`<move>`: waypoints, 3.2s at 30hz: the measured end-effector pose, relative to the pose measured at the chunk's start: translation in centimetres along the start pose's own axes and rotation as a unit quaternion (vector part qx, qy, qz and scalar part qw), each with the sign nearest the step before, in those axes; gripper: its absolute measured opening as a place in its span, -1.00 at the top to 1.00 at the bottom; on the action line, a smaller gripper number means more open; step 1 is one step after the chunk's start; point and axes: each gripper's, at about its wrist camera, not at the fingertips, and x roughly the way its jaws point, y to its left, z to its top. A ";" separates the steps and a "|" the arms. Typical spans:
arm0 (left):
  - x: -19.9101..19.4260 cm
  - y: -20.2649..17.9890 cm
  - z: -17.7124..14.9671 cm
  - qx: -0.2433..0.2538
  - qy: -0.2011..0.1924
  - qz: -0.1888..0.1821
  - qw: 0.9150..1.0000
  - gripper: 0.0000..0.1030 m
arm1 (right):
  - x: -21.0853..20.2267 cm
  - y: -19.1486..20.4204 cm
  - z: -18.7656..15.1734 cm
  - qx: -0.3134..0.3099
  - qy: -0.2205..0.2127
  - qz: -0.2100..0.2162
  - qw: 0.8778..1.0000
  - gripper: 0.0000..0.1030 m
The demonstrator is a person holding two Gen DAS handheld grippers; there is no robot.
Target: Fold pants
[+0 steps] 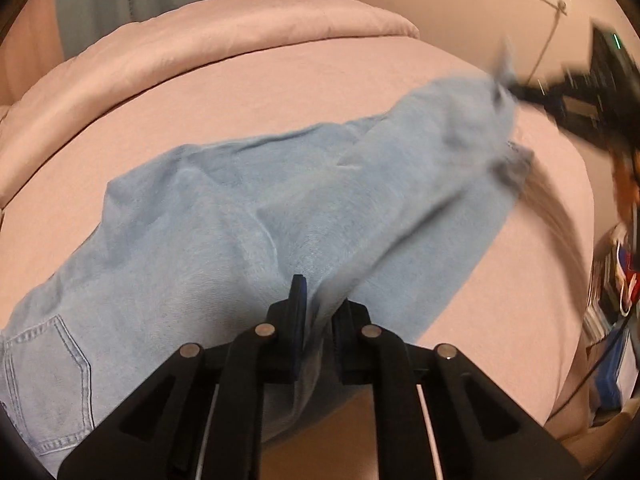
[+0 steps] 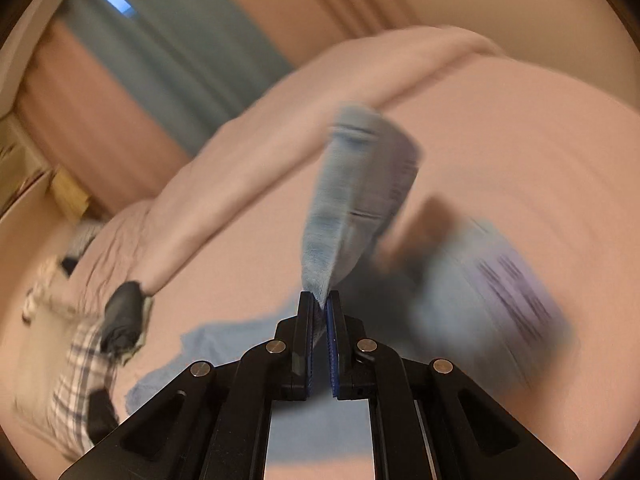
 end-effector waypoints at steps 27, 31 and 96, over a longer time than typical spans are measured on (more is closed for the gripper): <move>-4.3 1.9 1.3 -0.076 -0.019 -0.103 0.992 0.40 | -2.7 -8.4 -0.4 0.094 -0.054 -0.023 0.994 0.88; -1.5 1.4 1.6 -0.089 0.012 -0.095 0.991 0.40 | -2.1 -10.0 -1.0 0.114 -0.041 -0.058 0.991 0.88; 1.9 -1.5 -0.6 -0.117 0.079 -0.050 0.989 0.12 | 4.0 0.0 -3.9 -0.156 0.076 -0.142 0.974 0.80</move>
